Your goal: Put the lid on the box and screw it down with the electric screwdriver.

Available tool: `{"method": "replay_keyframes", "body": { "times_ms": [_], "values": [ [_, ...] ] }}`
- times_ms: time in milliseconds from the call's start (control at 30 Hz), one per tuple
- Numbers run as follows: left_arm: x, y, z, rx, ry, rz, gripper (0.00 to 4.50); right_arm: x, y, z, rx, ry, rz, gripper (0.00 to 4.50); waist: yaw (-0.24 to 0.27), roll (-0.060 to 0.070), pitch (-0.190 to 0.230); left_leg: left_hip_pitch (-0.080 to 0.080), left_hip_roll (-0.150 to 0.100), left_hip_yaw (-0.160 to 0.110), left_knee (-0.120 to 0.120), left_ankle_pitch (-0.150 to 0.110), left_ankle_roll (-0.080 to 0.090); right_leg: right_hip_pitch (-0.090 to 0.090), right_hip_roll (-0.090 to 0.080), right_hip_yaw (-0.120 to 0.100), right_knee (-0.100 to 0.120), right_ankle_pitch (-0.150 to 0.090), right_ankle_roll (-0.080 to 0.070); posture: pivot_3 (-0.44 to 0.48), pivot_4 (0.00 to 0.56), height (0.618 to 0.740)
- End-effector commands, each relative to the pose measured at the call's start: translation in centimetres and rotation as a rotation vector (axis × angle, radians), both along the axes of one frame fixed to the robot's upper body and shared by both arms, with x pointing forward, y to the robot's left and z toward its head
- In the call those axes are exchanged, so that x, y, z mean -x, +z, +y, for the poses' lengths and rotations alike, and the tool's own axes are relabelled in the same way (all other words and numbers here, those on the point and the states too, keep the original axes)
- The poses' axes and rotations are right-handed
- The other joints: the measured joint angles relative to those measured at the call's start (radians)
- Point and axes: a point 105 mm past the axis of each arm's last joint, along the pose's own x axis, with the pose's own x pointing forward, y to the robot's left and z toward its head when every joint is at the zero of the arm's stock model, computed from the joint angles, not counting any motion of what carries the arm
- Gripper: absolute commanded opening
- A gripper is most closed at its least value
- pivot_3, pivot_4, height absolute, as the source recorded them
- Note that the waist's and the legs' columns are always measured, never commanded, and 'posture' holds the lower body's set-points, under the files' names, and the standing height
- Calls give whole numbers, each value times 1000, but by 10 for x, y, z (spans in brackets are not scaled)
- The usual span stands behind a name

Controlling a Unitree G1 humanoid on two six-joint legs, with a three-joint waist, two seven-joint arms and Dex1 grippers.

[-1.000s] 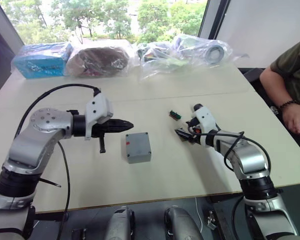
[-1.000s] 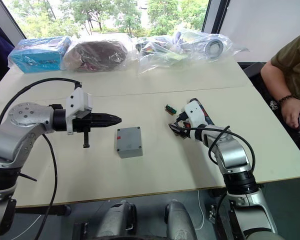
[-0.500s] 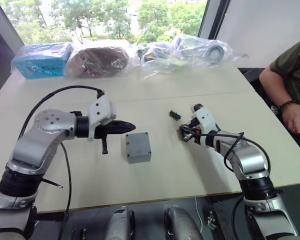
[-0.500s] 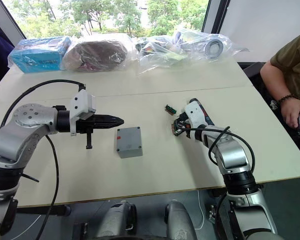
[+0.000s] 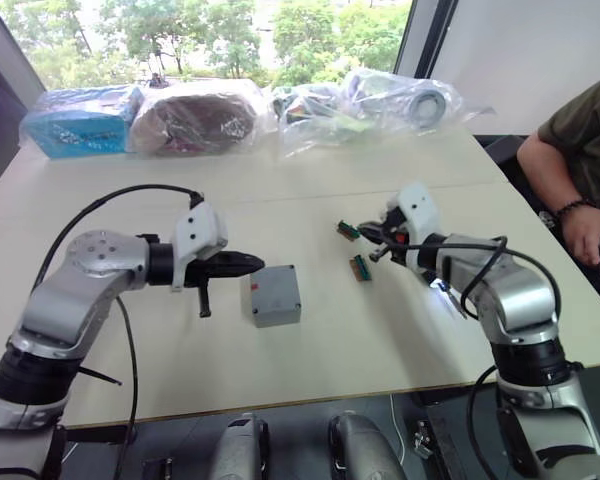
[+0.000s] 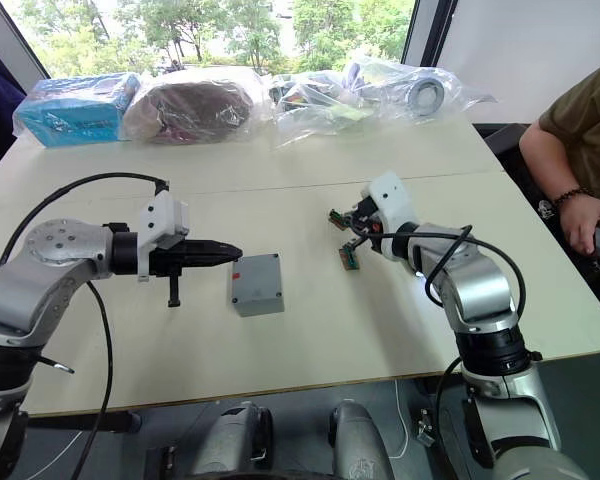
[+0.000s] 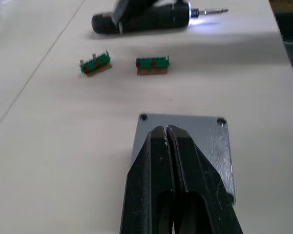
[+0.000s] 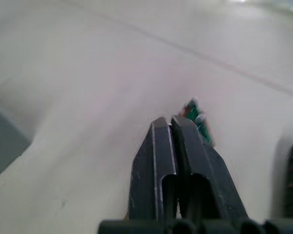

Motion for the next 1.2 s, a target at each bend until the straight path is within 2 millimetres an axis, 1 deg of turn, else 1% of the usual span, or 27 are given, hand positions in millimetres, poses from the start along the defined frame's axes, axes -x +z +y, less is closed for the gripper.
{"method": "replay_keyframes", "body": {
  "times_ms": [33,167,233,333,400,567,733,933,1200],
  "values": [
    [2,9,8,-10,21,-45,0,13,23,29,-18,140,-50,22,0,0,0,0,0,0,0,0,0,0,0,0,0,0,0,0,150,740],
    [4,6,19,-23,61,-33,0,29,23,62,-26,281,-20,22,0,0,0,0,0,0,0,0,0,0,0,0,0,0,0,0,150,740],
    [5,4,24,-31,75,-25,0,36,17,75,-6,338,0,22,-1,0,0,0,0,-1,0,0,0,0,0,0,0,0,0,0,150,740],
    [7,2,25,-35,83,-25,0,43,8,86,28,406,20,22,2,0,0,0,0,-1,0,0,0,0,-1,0,0,0,0,0,150,740],
    [8,2,25,-33,83,-25,0,43,6,91,31,421,25,22,4,0,0,0,0,0,0,0,0,0,-2,0,0,0,0,0,150,740],
    [9,1,23,-33,83,-24,0,42,-2,96,53,441,39,22,1,0,0,0,0,0,0,0,0,0,-2,0,0,0,0,0,150,740],
    [10,0,22,-35,82,-23,0,39,-8,96,66,444,48,22,0,0,0,0,0,0,0,0,0,0,-1,0,0,0,0,0,150,740],
    [16,-3,17,-27,66,-10,0,34,-14,92,76,428,55,22,0,0,0,0,0,0,0,0,0,0,-1,0,0,0,0,0,150,740],
    [15,-2,17,-26,63,-9,0,29,-18,88,89,414,57,22,0,0,0,0,0,0,0,0,0,0,-1,0,0,0,0,0,150,740]
  ]
}}
